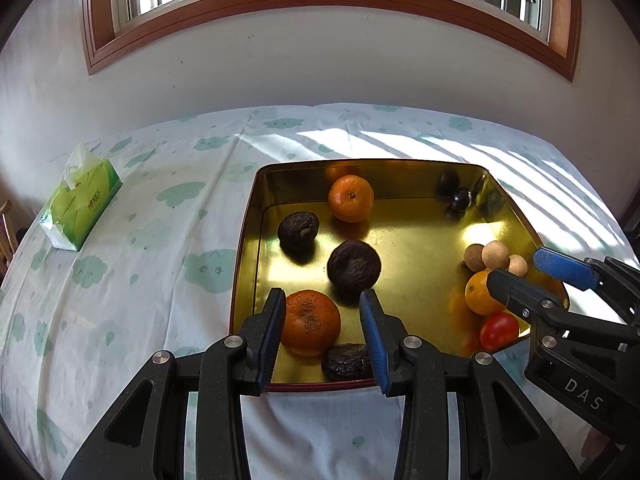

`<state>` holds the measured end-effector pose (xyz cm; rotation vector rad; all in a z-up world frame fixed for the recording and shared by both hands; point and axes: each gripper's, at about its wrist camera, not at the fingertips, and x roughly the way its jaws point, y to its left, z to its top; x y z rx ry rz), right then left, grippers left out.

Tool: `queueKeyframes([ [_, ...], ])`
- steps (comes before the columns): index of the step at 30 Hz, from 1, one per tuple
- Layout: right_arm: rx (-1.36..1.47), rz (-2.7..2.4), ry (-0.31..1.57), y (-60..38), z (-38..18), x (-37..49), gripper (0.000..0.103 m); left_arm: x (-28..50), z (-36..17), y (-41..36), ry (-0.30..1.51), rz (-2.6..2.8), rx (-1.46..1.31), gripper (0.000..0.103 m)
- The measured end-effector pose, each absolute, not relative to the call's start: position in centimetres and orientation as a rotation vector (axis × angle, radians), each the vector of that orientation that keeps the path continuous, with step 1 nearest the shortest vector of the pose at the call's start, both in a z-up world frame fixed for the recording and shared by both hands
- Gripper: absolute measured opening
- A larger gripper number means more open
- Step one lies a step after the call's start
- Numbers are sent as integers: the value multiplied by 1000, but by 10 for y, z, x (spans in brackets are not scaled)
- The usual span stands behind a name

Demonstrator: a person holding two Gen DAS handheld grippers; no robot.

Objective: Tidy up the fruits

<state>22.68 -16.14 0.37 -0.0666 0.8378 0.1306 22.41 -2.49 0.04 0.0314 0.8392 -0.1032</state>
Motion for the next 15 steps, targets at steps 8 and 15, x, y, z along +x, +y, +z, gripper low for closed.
queueKeyframes([
  [8,-56,119,821,-161,15,207,57,203,11,-21,822,-82,29,40],
  [15,-17,85,818,-161,19,175,61,175,16,-16,818,-45,18,40],
])
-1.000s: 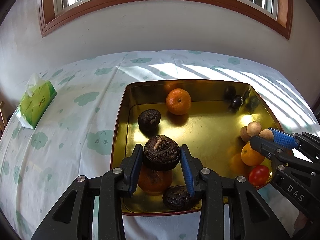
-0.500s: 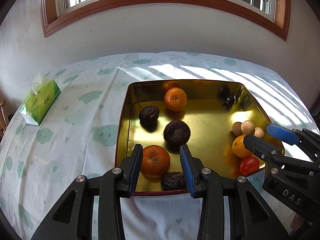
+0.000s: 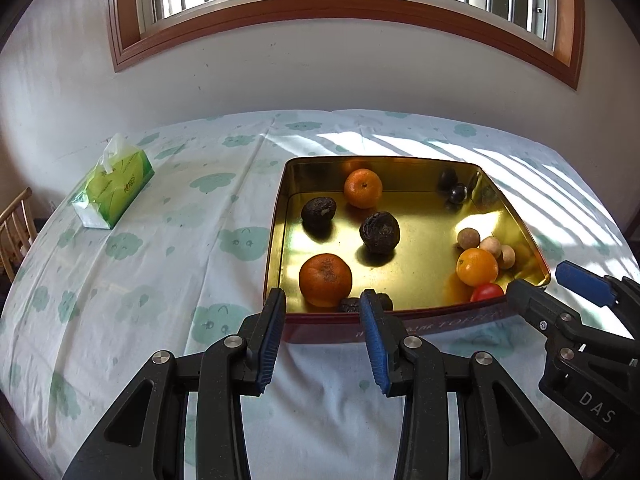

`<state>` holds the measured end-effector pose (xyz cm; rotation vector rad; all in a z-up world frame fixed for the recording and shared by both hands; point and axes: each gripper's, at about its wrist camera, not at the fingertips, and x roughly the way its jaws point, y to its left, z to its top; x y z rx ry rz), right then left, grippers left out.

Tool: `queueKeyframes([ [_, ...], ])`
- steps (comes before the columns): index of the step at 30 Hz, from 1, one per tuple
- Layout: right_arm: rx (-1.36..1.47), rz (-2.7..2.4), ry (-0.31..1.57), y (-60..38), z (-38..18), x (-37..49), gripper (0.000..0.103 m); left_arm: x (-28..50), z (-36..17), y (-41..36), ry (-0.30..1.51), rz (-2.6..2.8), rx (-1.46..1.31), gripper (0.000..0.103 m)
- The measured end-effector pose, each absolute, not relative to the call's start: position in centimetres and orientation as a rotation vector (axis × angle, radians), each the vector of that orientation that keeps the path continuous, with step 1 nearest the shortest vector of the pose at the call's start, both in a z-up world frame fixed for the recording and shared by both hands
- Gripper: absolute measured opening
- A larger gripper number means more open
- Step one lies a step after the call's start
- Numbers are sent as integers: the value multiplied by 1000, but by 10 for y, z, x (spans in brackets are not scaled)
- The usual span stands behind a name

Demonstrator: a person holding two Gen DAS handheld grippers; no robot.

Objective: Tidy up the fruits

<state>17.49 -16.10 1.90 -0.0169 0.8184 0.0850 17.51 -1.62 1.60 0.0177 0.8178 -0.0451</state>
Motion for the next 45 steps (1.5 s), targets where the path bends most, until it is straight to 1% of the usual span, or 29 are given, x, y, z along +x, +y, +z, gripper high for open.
queueKeyframes([
  [18,-32,45,839,-159,4,118,62,114,1,-15,843,-8,54,40],
  [45,-56,59,834,-151,5,109,62,104,2,-12,845,11,48,40],
])
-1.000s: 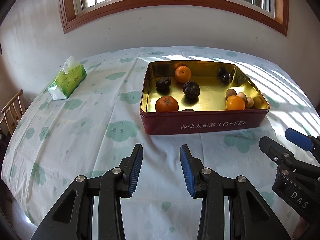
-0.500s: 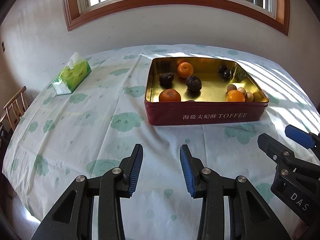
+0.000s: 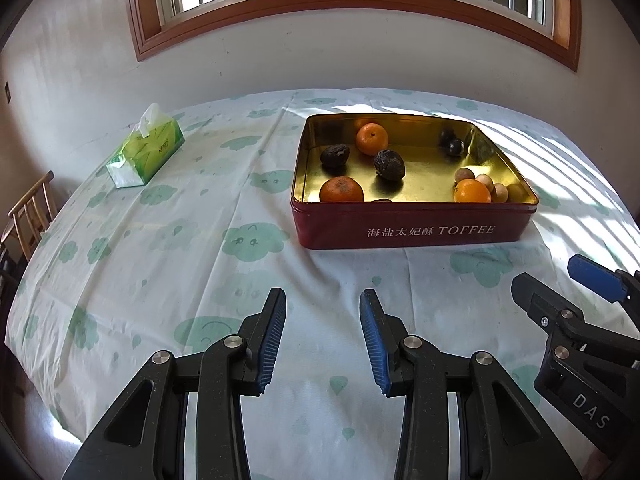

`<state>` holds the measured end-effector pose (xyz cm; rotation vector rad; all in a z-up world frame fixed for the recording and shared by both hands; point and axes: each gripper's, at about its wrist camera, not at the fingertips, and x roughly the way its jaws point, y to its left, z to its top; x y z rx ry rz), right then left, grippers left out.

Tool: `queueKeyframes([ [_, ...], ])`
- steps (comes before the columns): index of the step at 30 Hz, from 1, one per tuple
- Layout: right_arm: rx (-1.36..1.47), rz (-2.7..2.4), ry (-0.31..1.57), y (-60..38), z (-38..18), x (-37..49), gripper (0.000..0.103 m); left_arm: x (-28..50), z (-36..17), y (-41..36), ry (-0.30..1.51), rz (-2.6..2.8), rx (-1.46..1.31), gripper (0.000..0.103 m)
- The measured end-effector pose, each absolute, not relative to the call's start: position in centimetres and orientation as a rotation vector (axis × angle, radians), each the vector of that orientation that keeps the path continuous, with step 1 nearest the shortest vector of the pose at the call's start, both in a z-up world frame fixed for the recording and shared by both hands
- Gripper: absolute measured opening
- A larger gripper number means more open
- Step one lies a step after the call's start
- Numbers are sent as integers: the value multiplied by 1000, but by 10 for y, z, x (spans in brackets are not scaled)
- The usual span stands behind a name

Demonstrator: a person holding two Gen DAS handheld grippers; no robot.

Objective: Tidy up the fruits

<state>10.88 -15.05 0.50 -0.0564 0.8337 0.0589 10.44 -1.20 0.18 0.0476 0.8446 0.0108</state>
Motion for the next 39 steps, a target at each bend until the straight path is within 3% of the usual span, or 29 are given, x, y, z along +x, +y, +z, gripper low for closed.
queueKeyframes([
  [39,-58,50,845,-153,1,110,64,105,-3,-12,866,6,31,40],
])
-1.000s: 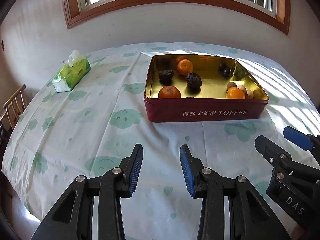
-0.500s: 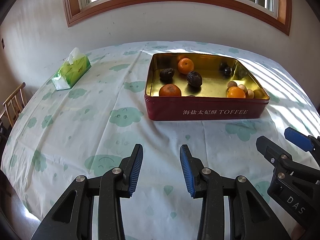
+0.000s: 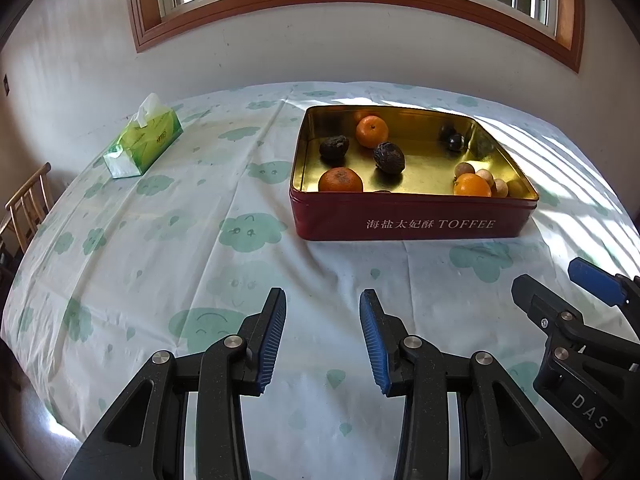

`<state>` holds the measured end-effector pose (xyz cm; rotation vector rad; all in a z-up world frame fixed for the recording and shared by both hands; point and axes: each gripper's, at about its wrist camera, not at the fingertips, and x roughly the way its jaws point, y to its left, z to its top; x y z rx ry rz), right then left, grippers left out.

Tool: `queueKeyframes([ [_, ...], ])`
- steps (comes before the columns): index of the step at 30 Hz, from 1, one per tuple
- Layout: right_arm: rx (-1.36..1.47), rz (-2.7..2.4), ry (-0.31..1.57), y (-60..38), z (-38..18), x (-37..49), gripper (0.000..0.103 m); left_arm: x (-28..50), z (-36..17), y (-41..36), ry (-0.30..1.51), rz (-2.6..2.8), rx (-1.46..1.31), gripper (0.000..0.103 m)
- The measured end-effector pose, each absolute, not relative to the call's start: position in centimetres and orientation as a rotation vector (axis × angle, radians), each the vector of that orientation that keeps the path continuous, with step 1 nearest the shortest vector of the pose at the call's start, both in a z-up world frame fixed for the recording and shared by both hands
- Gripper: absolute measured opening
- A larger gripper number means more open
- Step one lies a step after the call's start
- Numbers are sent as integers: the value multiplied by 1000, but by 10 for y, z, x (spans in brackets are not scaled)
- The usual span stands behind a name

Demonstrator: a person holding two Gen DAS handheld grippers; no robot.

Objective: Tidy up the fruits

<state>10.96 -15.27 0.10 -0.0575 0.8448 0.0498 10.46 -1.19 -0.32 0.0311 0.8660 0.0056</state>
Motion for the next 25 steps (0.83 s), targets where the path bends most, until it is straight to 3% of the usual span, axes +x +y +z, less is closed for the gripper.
queueKeyframes([
  [25,-52,51,850,-154,-1,109,64,103,-1,-17,865,-11,27,40],
])
